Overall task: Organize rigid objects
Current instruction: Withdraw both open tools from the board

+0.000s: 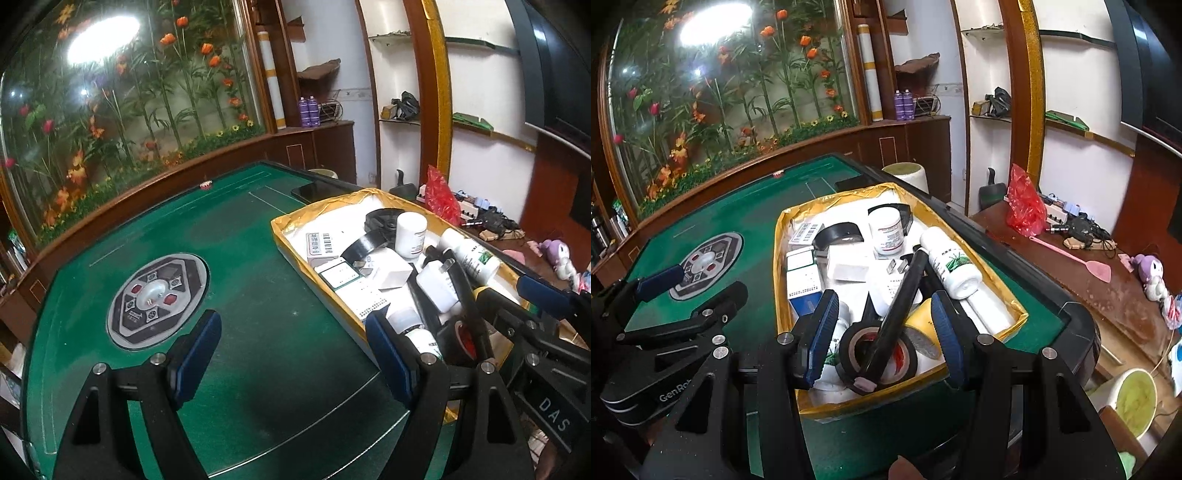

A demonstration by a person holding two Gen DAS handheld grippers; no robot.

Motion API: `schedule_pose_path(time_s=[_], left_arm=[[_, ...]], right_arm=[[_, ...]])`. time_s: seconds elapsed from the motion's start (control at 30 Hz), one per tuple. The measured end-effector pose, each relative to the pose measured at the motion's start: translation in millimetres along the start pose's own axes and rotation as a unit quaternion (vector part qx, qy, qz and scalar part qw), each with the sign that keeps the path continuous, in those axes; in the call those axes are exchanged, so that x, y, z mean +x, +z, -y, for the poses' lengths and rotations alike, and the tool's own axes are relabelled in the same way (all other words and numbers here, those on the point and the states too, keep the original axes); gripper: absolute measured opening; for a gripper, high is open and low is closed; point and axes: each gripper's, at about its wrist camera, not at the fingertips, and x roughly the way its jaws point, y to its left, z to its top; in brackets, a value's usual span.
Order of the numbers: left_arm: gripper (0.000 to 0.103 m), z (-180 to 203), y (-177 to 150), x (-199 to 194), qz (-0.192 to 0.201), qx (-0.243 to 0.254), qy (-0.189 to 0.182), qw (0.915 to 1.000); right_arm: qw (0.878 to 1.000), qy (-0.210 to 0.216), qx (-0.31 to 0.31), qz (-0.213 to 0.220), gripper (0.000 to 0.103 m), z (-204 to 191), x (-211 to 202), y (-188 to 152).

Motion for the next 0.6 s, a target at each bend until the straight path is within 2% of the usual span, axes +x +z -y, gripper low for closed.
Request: schedule_pose_path(time_s=[0.6], left_arm=[[0.081, 4.9, -2.3, 1.3, -0.006, 0.015, 0.016, 0.9997]], right_arm=[[1.000, 0.001, 0.002, -0.006, 0.052, -1.7, 5.7, -4.3]])
